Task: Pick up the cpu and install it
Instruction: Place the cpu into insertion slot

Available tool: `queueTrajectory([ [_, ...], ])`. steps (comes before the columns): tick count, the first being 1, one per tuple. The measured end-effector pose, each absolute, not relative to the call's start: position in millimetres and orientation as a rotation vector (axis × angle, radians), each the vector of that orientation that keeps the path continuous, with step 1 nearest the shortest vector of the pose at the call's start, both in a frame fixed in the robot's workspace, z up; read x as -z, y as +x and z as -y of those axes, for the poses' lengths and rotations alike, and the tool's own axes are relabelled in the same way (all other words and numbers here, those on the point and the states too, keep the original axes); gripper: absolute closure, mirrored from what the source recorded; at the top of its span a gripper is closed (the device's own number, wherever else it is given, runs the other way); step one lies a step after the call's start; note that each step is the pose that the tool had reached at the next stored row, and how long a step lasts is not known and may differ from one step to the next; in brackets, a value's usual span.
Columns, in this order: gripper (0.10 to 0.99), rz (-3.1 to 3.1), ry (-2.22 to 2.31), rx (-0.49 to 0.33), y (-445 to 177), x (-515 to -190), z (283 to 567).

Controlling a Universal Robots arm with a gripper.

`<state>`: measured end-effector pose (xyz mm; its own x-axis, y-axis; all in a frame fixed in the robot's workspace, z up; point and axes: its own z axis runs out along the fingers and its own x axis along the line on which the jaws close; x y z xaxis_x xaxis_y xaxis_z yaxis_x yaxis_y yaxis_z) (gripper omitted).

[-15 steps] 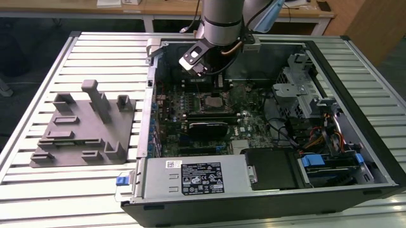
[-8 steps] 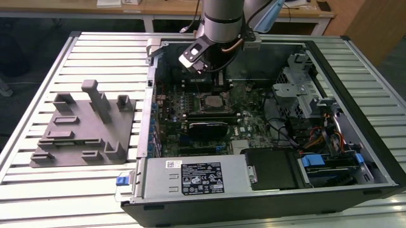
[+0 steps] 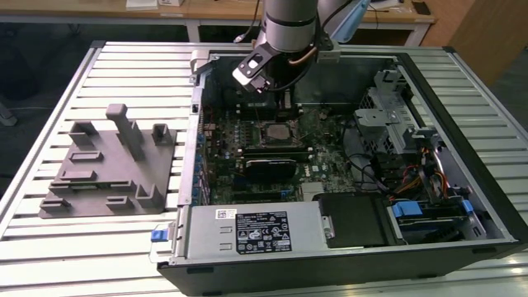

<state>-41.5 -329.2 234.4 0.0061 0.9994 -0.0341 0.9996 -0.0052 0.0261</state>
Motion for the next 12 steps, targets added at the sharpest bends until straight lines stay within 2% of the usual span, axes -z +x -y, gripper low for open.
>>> queueTrajectory([
  [12, 0.980, -2.185, 2.197, 0.009, -42, -246, 329],
])
